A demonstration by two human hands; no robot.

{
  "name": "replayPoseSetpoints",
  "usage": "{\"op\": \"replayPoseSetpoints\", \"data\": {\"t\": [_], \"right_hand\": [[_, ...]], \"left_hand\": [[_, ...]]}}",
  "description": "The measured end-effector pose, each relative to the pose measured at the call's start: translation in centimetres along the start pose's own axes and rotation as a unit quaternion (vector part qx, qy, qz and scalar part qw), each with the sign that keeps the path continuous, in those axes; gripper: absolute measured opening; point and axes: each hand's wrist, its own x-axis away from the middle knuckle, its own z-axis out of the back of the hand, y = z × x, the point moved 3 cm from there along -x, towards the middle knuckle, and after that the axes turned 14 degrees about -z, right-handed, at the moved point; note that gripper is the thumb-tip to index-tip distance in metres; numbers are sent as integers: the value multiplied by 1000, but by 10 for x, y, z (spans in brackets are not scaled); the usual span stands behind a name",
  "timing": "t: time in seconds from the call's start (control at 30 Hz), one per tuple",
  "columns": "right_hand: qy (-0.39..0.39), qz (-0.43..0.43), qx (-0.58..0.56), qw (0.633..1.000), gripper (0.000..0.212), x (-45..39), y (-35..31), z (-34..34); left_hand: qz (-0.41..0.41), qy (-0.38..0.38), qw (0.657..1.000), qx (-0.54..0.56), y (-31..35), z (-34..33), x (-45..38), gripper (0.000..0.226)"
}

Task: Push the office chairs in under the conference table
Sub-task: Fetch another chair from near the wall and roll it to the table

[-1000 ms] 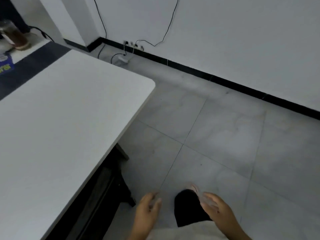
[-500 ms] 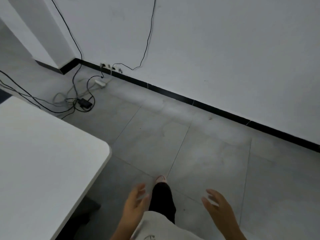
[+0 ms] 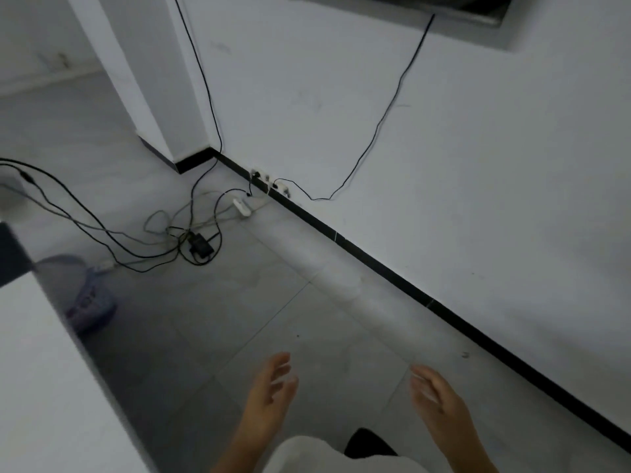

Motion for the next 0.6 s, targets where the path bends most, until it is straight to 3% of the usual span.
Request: {"op": "replayPoseSetpoints", "data": {"t": [0.2, 0.4, 0.6], "right_hand": [[-28, -41, 29, 998, 22, -131, -83, -12], [-113, 109, 125, 980, 26, -266, -250, -78], [-206, 134, 174, 953, 25, -346, -350, -162]], "left_hand": [[63, 74, 995, -18, -27, 17, -101, 43], [55, 165, 985, -11, -4, 55, -272, 31], [75, 259, 963, 3, -8, 98, -352, 33]]}}
